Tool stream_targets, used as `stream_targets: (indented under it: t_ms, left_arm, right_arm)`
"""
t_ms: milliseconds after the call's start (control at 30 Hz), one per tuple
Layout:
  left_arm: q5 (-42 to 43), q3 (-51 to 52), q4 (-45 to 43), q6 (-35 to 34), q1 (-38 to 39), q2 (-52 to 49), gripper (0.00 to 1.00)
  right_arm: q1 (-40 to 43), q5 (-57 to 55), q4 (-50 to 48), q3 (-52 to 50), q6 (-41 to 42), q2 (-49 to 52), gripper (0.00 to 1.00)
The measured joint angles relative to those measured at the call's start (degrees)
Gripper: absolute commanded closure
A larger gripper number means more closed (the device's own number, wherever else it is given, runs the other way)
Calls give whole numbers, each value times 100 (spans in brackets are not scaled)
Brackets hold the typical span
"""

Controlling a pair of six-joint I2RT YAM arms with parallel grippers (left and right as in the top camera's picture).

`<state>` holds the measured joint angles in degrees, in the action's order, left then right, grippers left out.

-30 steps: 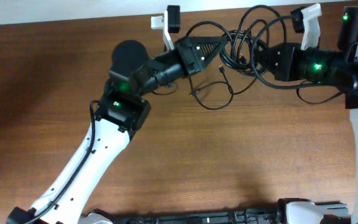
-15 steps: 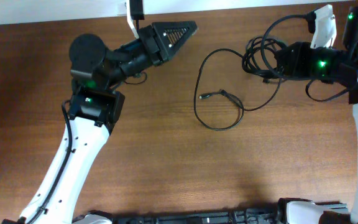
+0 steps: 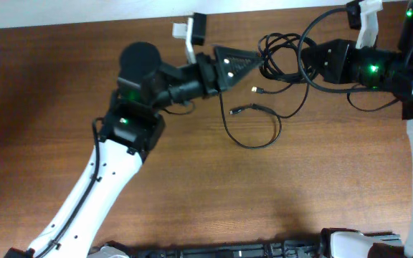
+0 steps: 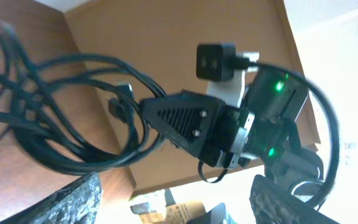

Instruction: Untangle cables

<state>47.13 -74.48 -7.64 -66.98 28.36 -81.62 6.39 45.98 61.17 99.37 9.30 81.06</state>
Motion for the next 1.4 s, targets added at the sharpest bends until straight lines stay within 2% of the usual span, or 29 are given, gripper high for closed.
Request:
stream_targets:
  t_ms: [167, 367, 633, 800, 967, 1133, 1267, 1333, 1400]
  left_arm:
    - [-551, -11, 601, 13, 426, 0, 30]
    - [-925, -11, 662, -264, 442, 0, 30]
    - [-1423, -11, 660, -1491, 442, 0, 30]
    - [-1768, -11, 660, -1864, 555, 0, 31]
    - [-2159, -11, 658, -1985, 776, 0, 50]
    - [-2367, -11, 632, -2009, 796, 0, 54]
    - [-2417, -11, 643, -2020, 796, 0, 66]
    - [-2430, -11, 662, -2028, 796, 0, 77]
    - [-2476, -11, 664, -2061, 796, 0, 80]
  right_arm:
    - [0, 116, -223, -2, 107, 0, 96]
    - [0, 227, -734, -7, 470, 2, 96]
    - [0, 973, -1296, -7, 702, 0, 96]
    - [0, 1167, -1320, -7, 791, 2, 96]
    - [0, 1379, -1320, -7, 890, 0, 96]
    - [-46, 1458, -1276, -7, 894, 2, 96]
    - [-319, 1464, -1250, -7, 833, 0, 96]
    - [-439, 1475, -1202, -7, 732, 2, 96]
    - [-446, 1458, -1161, -7, 693, 0, 96]
